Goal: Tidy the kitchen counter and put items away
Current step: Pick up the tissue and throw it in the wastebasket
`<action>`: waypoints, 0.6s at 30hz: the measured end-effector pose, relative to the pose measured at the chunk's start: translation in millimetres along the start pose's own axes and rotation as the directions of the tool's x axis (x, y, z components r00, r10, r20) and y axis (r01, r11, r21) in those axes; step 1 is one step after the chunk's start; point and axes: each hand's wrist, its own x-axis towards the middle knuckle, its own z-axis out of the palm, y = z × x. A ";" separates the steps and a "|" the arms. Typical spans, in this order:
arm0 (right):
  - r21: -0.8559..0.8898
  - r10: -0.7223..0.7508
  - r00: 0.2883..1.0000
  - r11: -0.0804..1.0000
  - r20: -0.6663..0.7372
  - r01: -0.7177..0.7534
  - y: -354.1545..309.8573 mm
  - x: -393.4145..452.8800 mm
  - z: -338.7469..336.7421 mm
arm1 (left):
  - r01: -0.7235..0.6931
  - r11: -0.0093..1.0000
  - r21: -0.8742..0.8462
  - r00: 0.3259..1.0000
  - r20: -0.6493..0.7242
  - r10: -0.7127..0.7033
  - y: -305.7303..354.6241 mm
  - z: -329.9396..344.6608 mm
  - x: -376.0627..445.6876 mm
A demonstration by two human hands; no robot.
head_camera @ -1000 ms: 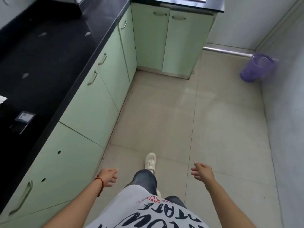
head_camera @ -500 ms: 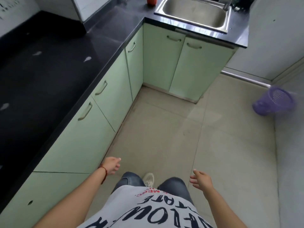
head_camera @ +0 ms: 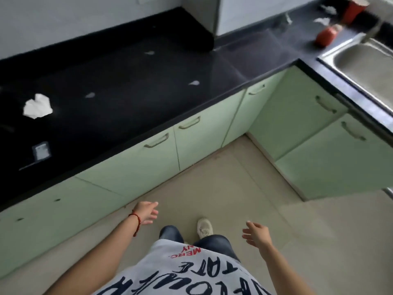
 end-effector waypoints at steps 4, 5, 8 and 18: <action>-0.219 -0.097 0.985 0.968 0.139 0.126 -63.6 33.7 14.0 | 0.085 0.975 -0.204 0.991 -0.086 -0.104 -32.3 -6.1 -7.5; -0.268 -0.108 0.978 0.951 0.176 0.154 -77.1 40.0 21.5 | 0.101 0.963 -0.251 0.986 -0.103 -0.131 -40.9 -6.9 -10.4; -0.363 -0.127 0.953 0.904 0.275 0.225 -112.4 52.5 51.2 | 0.135 0.905 -0.405 0.969 -0.137 -0.206 -65.8 -10.9 -18.4; -0.488 -0.136 0.858 0.774 0.494 0.404 -182.2 40.7 163.6 | 0.169 0.748 -0.641 0.913 -0.184 -0.364 -113.9 -51.8 -16.7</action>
